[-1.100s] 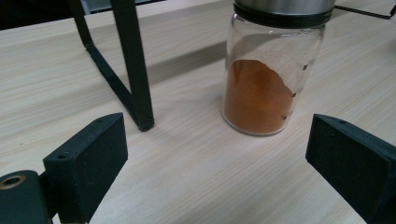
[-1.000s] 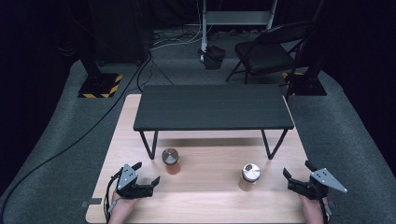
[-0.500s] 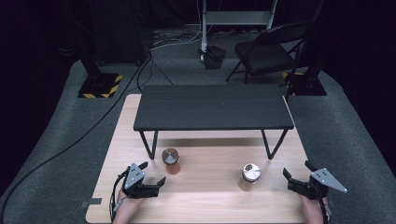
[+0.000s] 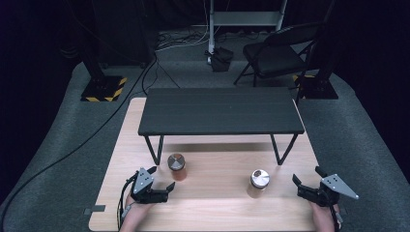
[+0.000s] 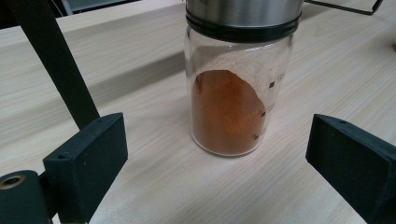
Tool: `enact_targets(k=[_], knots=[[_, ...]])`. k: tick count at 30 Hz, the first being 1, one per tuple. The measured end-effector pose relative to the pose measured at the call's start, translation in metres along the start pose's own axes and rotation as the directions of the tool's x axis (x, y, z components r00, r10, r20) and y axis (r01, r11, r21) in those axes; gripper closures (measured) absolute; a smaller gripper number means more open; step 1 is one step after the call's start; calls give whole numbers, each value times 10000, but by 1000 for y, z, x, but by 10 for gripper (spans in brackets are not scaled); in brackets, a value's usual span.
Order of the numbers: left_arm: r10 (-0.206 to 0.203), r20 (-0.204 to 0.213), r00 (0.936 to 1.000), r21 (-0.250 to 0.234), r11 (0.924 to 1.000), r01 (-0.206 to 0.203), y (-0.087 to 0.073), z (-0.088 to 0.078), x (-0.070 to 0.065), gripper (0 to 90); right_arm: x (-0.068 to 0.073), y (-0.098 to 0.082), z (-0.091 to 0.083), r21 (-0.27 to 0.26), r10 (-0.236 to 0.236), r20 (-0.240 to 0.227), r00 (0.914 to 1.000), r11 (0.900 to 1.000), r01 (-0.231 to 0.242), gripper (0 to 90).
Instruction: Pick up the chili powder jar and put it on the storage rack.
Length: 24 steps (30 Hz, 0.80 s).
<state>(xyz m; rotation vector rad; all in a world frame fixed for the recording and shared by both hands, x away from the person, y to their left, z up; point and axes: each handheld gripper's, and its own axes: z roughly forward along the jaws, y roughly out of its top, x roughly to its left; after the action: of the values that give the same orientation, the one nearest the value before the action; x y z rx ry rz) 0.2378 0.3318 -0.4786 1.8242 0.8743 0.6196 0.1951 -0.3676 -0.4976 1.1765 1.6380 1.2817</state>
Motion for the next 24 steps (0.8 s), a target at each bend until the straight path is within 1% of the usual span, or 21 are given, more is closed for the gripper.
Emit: enact_targets(k=[3,8,24], knots=[[-3,-4,10000,28,10000,3,1,1,-1,54,0,0,0,-5,8,-2,10000,10000,-8,35],[132,62,9999,151,9998,-133,5,7,-1,53,0,0,0,-16,16,-2,10000,10000,-16,35],[162,173,9997,280,9995,-166,12,18,-3,52,0,0,0,-17,10,-25,10000,10000,-10,35]])
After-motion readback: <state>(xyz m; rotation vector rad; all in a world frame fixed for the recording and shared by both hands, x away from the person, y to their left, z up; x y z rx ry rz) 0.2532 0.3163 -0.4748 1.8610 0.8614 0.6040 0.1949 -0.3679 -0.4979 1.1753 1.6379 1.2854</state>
